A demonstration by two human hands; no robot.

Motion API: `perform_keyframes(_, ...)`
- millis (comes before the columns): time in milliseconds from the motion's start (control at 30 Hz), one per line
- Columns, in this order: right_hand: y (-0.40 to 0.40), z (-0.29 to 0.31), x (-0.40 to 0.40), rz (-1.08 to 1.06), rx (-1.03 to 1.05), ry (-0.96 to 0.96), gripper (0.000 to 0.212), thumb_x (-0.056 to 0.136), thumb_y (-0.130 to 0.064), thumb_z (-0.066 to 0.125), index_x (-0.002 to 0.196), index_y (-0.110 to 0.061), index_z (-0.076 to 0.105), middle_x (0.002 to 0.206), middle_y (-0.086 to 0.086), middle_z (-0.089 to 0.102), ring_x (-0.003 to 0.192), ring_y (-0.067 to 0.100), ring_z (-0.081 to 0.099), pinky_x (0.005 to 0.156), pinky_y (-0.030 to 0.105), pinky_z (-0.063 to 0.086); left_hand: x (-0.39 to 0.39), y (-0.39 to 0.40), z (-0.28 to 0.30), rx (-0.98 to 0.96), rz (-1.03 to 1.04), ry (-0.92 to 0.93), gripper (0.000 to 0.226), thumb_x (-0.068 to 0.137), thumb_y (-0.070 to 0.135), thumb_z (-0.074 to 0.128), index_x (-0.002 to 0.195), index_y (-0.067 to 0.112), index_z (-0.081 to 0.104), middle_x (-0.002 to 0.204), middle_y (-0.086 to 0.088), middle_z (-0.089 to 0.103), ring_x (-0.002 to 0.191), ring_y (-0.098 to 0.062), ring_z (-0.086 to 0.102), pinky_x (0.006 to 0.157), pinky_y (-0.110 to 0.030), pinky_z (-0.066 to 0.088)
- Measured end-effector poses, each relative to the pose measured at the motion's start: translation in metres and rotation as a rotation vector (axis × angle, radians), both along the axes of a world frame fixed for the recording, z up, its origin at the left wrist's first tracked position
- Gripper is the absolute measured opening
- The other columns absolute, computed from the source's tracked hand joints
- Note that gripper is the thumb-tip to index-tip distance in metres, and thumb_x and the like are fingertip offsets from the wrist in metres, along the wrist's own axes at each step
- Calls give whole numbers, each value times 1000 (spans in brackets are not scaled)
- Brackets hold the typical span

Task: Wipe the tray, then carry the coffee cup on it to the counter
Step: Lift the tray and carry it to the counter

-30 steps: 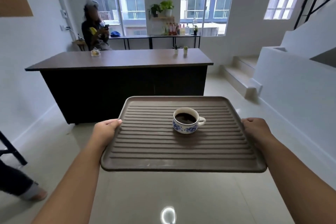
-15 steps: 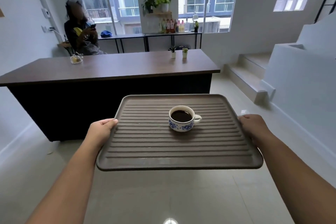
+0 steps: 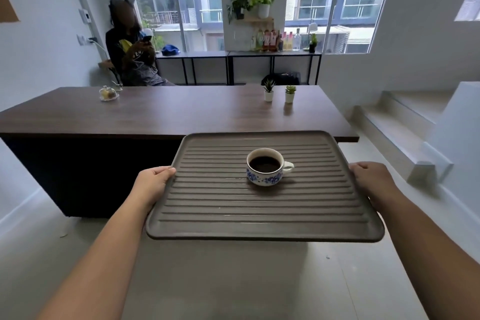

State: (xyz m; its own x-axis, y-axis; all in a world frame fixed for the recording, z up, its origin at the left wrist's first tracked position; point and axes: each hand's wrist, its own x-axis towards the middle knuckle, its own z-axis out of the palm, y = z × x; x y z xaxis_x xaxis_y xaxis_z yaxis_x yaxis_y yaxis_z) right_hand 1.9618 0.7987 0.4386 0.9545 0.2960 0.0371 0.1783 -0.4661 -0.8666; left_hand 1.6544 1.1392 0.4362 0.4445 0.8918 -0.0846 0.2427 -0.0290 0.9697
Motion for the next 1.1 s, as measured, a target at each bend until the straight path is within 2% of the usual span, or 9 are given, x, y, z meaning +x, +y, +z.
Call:
perform_keyframes(133,65,-12,55,-33,-9,-12,30,81,-24,53,80,2,68,83,22,70,74,37,62,72,41,53,59,69,-7,21,-18,11,24,87,16,66,109,5,69,102,-14,69,93,-26,64,90,-36,50)
perform_keyframes(233,110,-19,91,-47,-5,-11,31,79,-26,52,79,1,67,83,23,69,69,30,59,68,36,49,101,115,-10,-5,-47,1,25,89,12,63,112,4,67,102,-14,69,93,-27,64,94,-41,50)
perform_keyframes(300,136,-21,114,-56,-15,-15,34,77,-28,51,83,2,65,84,23,68,77,37,62,67,36,47,128,141,-10,-21,-78,-6,22,91,10,60,110,5,68,94,-10,70,90,-25,64,92,-40,51)
perform_keyframes(433,182,-25,155,-83,-50,-16,33,85,-27,52,79,0,69,81,17,71,85,37,63,77,40,51,175,187,-8,51,-129,45,19,92,11,57,82,22,69,78,4,71,89,-24,65,91,-40,50)
perform_keyframes(500,202,-30,175,-89,-73,-23,33,84,-27,52,79,2,68,81,20,70,86,38,63,73,37,50,195,207,-8,111,-138,77,19,92,12,57,81,21,69,84,-1,71,92,-25,65,91,-39,49)
perform_keyframes(667,240,-37,222,-69,-153,-59,34,87,-24,49,75,2,67,78,18,69,81,37,62,69,36,47,244,242,-18,251,-131,206,31,92,12,56,63,24,60,71,0,63,78,-17,56,76,-32,46)
perform_keyframes(867,278,-48,281,-23,-238,-131,33,90,-18,47,70,2,64,75,18,67,78,38,59,61,34,38,303,276,-40,411,-106,415,29,94,19,49,76,7,68,75,-12,68,76,-27,62,59,-32,36)
perform_keyframes(1000,297,-59,316,4,-283,-169,31,92,-13,47,78,6,65,81,22,66,76,36,56,62,34,33,336,288,-57,481,-80,493,27,94,18,48,83,9,71,84,-13,67,86,-29,57,67,-30,32)
perform_keyframes(1100,305,-65,338,22,-292,-177,32,93,-14,46,76,6,63,74,19,63,71,32,51,60,34,32,358,293,-66,516,-49,507,26,95,19,49,105,11,73,93,-16,62,96,-34,57,78,-32,37)
